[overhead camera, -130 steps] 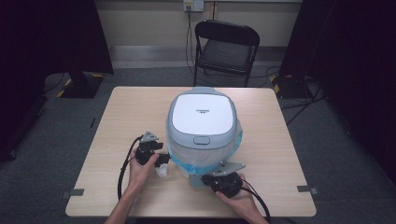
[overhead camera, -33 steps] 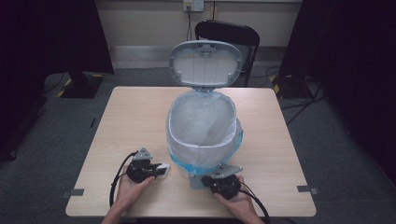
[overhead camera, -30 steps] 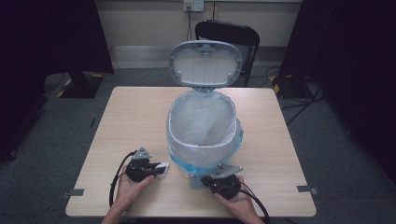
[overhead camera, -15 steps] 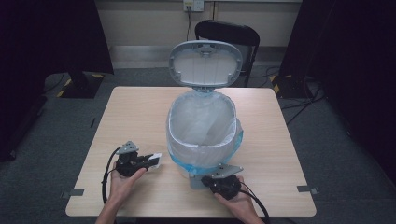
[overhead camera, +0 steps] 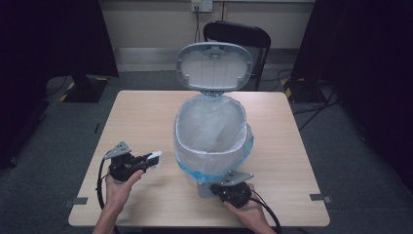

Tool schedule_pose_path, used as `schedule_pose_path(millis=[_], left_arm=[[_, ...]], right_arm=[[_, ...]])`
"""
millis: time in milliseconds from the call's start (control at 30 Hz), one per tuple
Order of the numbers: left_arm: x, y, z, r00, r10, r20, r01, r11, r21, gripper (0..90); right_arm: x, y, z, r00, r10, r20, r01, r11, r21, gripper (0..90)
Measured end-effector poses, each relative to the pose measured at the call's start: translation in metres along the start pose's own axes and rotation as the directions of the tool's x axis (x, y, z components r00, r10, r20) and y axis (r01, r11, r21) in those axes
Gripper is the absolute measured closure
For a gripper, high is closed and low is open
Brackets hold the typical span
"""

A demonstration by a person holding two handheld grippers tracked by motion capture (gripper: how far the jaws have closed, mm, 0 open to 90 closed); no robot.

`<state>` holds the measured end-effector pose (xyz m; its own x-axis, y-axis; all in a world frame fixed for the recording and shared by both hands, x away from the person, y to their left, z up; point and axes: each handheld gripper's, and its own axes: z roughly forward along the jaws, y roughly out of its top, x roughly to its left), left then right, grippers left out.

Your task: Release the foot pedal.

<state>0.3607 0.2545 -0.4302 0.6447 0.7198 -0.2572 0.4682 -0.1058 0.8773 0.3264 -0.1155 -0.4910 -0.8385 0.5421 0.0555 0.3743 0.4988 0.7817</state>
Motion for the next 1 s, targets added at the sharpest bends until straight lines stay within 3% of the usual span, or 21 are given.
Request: schedule_pose_path(millis=[233,367,500,867,1000], left_arm=[[0.0,0.016,-0.019,0.9998,0.015,-0.011,-0.015,0.9971,-0.075,72.4],[-0.005,0.024,-0.027,0.9996,0.029,0.006,-0.028,0.9941,-0.105,72.4],[-0.018,0.039,-0.038,0.9969,0.078,0.014,-0.075,0.9865,-0.145,72.4],[-0.03,0.065,-0.043,0.9938,0.107,0.031,-0.098,0.9721,-0.213,72.4],[-0.035,0.081,-0.046,0.9907,0.131,0.037,-0.118,0.9605,-0.252,72.4]], right_arm=[[0.0,0.0,0.0,1.0,-0.002,0.001,0.002,1.0,0.0,87.3],[0.0,0.0,0.0,1.0,0.0,0.0,0.0,1.0,0.0,87.2],[0.0,0.0,0.0,1.0,0.0,0.001,0.0,1.0,0.0,87.3],[-0.001,0.0,0.0,1.0,0.0,-0.001,0.0,1.0,-0.001,87.3],[0.0,0.0,0.0,1.0,0.0,-0.004,0.0,1.0,-0.001,87.3]])
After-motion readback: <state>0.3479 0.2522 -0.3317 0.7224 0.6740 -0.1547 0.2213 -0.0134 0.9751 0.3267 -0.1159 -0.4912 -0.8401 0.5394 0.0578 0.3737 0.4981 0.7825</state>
